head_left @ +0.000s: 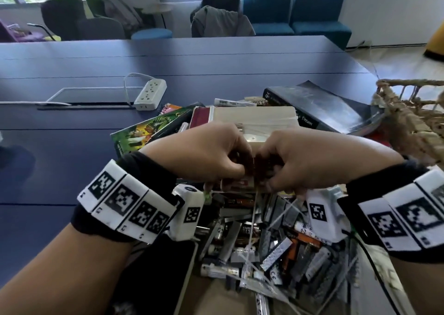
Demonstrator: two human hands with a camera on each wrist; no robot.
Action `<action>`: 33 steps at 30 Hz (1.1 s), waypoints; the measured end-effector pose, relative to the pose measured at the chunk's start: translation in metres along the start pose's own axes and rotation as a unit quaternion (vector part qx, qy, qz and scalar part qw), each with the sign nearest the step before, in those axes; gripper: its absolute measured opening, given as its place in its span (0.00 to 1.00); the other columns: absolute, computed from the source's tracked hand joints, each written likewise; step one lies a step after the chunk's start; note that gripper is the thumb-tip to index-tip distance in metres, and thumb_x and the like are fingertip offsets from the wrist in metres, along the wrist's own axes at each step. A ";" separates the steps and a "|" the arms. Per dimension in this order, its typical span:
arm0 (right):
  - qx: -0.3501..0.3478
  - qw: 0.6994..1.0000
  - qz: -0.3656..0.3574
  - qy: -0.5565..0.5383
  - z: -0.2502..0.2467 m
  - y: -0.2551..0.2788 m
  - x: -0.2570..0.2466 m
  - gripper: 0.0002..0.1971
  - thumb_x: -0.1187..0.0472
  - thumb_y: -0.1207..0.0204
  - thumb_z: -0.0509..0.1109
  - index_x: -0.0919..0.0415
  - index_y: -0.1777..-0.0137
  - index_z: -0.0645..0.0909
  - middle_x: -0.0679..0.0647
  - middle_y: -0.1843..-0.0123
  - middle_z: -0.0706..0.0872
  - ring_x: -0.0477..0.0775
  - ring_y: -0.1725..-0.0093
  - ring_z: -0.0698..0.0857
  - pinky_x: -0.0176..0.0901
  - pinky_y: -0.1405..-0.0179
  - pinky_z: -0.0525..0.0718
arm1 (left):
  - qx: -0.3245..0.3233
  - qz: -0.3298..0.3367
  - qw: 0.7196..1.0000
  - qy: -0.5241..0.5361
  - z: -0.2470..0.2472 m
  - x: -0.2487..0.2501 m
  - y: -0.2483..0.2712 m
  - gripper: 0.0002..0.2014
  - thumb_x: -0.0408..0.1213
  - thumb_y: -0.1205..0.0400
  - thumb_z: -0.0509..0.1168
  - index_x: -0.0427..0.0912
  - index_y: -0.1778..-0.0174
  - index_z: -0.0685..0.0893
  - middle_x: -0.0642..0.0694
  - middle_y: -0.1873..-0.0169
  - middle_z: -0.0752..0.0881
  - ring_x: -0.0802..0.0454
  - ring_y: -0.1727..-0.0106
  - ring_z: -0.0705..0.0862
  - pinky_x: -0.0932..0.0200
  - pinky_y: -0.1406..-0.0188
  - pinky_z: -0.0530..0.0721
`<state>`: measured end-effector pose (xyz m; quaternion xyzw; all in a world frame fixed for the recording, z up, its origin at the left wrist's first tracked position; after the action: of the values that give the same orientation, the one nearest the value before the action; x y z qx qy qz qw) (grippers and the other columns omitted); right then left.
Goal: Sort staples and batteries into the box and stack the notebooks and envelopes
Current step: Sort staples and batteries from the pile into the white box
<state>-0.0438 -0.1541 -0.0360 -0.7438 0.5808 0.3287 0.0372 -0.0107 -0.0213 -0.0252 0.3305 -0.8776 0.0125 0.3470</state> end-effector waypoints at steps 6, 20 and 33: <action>0.066 0.991 -0.017 0.115 -0.006 0.005 -0.008 0.06 0.57 0.29 0.80 0.53 0.66 0.88 0.53 0.72 0.88 0.49 0.76 0.87 0.49 0.70 0.90 | -0.035 -0.001 0.998 -0.047 0.008 -0.008 -0.003 0.11 0.34 0.23 0.77 0.54 0.65 0.86 0.54 0.73 0.85 0.60 0.74 0.81 0.64 0.72 0.77; 0.047 0.970 -0.032 0.235 0.006 -0.002 -0.017 0.10 0.58 0.31 0.79 0.50 0.54 0.81 0.47 0.60 0.82 0.53 0.58 0.84 0.47 0.62 0.86 | -0.052 0.014 0.997 -0.051 0.012 -0.010 -0.007 0.08 0.42 0.21 0.79 0.50 0.48 0.91 0.48 0.60 0.92 0.51 0.62 0.90 0.45 0.58 0.90; 0.253 0.954 -0.096 -0.132 -0.055 0.016 0.014 0.06 0.59 0.25 0.81 0.57 0.60 0.88 0.43 0.79 0.72 0.43 0.77 0.67 0.38 0.74 0.67 | 0.135 0.085 0.987 0.000 -0.006 0.009 -0.008 0.04 0.41 0.17 0.73 0.47 0.57 0.89 0.55 0.72 0.85 0.63 0.72 0.81 0.68 0.70 0.77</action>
<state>-0.0319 -0.1947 0.0047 -0.7122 0.5608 0.2615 0.3315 -0.0067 -0.0311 -0.0167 0.2984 -0.8930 0.1598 0.2967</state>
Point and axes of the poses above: each hand's wrist, its own y-axis away from the middle knuckle, its own z-axis out of the palm, x = y × z, the point moved 5 cm from there along -y, towards the middle knuckle
